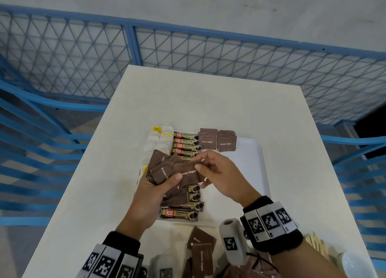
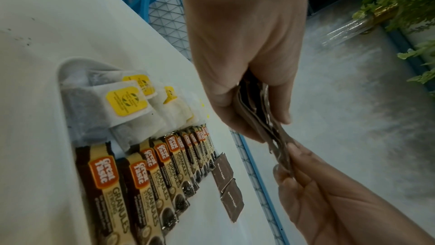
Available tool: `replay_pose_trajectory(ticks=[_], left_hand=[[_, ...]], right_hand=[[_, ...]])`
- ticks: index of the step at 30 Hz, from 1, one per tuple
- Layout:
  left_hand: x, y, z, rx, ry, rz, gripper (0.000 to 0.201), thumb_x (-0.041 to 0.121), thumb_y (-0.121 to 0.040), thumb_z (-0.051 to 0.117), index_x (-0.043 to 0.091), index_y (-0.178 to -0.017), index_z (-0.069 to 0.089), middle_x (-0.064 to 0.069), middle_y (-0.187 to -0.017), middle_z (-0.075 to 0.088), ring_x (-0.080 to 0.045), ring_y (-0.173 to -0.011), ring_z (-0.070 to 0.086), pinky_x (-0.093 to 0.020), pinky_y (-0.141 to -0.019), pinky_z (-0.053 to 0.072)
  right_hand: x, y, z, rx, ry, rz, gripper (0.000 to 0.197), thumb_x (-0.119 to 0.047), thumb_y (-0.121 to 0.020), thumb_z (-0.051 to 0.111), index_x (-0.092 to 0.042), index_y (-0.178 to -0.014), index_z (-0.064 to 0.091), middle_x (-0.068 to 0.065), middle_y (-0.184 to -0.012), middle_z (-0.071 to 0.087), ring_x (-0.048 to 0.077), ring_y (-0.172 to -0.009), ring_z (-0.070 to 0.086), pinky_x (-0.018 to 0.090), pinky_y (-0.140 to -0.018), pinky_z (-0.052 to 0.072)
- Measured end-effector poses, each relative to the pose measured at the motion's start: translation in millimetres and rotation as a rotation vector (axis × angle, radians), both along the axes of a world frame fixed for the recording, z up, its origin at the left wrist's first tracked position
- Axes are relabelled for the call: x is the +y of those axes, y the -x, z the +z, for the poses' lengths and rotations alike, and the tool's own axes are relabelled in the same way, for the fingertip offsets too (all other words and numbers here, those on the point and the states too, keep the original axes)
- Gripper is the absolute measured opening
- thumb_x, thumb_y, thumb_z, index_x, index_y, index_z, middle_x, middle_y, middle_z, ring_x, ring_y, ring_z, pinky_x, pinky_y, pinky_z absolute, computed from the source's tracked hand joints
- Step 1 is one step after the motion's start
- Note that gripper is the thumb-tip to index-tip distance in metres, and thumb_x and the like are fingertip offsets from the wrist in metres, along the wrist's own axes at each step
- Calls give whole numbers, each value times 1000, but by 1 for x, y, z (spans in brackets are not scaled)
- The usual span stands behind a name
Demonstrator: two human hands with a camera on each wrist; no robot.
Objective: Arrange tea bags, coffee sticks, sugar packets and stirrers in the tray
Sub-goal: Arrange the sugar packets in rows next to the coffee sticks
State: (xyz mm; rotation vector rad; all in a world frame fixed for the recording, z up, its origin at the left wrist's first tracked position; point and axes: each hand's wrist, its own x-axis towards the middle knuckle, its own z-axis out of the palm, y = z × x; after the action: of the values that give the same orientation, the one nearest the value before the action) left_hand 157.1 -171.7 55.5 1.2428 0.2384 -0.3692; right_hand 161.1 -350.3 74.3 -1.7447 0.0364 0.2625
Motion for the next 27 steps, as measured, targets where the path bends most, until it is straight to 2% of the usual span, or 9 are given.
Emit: replay_pose_trajectory(ticks=[3,7,10,13,18,20,22,24,27], left_hand=[[-1,2,-2,1,-5,16,43,-3,-77,65,10,-118,60,-9,-100,73,-23,-87,71,-32,-59,57],[2,1,-7,11,-16,40,43,-3,-77,65,9,-119,59,-10,-102,73,-22,-86,71,-33,-58,57],[3,2,-13,28,-20,44,40,-4,-80,63,14,-115,62,-4,-96,74,-19,-84,72,-33,-59,58],[8,3,-18,64,-14,54,31,-4,-83,60,15,-108,63,-1,-86,75,-19,-78,71,-33,-56,56],[18,4,-23,84,-55,47,30,1,-84,61,16,-110,64,-6,-93,74,-23,-84,70,-43,-72,57],[19,3,-24,92,-61,48,32,2,-83,61,15,-113,62,-9,-98,72,-24,-86,70,-43,-72,57],[19,3,-26,96,-56,50,34,3,-83,61,14,-115,61,-9,-98,72,-23,-86,70,-40,-67,57],[19,3,-27,99,-49,46,35,4,-82,62,14,-115,61,-8,-96,72,-23,-85,71,-37,-64,57],[18,3,-27,108,-34,34,35,6,-82,61,13,-116,61,-9,-97,72,-24,-87,71,-38,-64,57]], right_hand=[[4,5,-5,60,-95,-48,16,0,-88,58,-9,-101,59,0,-79,63,4,-67,64,24,-58,57],[1,7,-12,156,-175,-54,16,5,-82,63,-9,-89,63,3,-79,67,6,-65,65,20,-63,56],[-7,0,-20,162,-58,-92,15,3,-82,64,-12,-84,63,2,-78,67,3,-64,63,16,-61,52],[-23,-16,-33,173,84,-191,9,-3,-83,65,-10,-88,61,0,-78,66,9,-67,59,17,-58,46],[-60,-45,-68,181,299,-425,9,-9,-82,67,-11,-81,59,7,-79,64,18,-76,55,25,-66,42],[-68,-55,-77,184,361,-460,17,-10,-82,67,-16,-73,53,6,-77,60,18,-77,52,23,-63,39],[-71,-65,-81,185,403,-469,23,-11,-83,66,-20,-71,50,3,-76,57,18,-78,52,22,-65,38],[-70,-74,-85,192,429,-457,18,-11,-83,66,-19,-76,52,2,-77,57,18,-81,53,24,-73,39],[-65,-82,-90,192,436,-442,12,-12,-83,67,-14,-89,57,-2,-75,56,17,-84,55,23,-75,40]])
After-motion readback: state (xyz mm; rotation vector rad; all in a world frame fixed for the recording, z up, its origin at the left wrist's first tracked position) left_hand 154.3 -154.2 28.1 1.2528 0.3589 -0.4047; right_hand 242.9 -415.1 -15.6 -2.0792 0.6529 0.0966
